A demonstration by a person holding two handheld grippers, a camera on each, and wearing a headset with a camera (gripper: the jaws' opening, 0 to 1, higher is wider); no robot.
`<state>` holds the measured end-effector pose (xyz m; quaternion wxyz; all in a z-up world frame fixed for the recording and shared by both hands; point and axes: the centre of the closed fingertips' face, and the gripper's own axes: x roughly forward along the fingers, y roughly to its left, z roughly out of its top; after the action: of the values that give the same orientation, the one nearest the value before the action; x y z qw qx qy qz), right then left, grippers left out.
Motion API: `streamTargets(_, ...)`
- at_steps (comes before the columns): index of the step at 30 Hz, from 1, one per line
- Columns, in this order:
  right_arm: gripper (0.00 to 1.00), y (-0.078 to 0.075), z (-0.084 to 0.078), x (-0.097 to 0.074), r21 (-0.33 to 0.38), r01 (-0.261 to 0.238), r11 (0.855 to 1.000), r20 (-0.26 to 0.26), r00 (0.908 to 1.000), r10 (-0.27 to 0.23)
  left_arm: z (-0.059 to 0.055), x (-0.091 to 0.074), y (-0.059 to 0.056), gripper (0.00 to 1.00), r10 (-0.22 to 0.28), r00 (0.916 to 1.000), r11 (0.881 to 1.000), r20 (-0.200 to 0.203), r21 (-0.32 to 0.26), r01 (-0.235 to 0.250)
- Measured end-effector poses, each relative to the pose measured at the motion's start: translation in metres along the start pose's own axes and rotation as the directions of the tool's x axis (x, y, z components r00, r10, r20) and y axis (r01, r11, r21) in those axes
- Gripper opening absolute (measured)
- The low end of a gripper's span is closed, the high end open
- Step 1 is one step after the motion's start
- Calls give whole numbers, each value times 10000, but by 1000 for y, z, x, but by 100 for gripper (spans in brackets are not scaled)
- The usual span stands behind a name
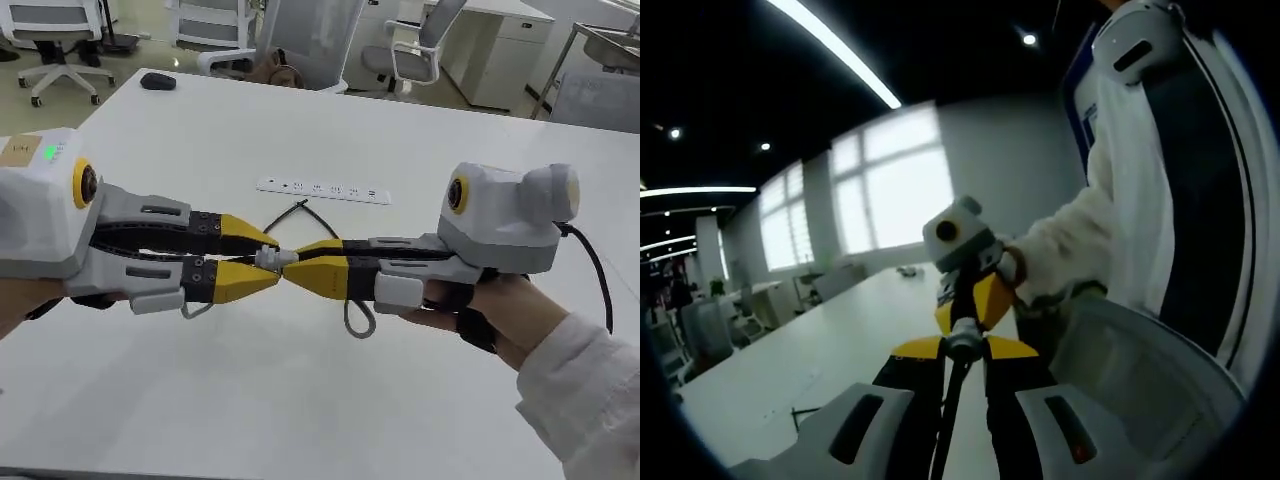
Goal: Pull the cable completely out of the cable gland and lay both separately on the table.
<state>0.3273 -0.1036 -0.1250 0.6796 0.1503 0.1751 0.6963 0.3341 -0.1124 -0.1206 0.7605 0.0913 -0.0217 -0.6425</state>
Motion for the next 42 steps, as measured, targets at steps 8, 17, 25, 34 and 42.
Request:
streamTargets(8, 9, 0, -4, 4, -807, 211, 9965, -372, 9990, -242, -6, -2, 1, 15, -90, 9983, 9987, -583, -515, 59)
streamTargets(17, 8, -4, -7, 4, -1604, 367, 9864, -543, 9975, -459, -13, -3, 2, 14, -497, 9919, 9861, -1171, -1636, 301)
streamTargets(25, 8, -6, -8, 6, -2900, 293, 9566, -826, 9950, -556, -16, -4, 1, 14, -783, 9903, 9617, -1144, -2703, 448)
streamTargets(34, 8, -6, -12, 6, -4954, 21, 8687, -1135, 9913, -671, -20, -5, -1, 14, -1068, 9897, 9380, -954, -3399, 685)
streamTargets(42, 10, -8, -14, 4, -5434, 108, 8394, -1052, 9912, -808, -21, -4, 1, 14, -855, 9915, 9493, -985, -3101, 510)
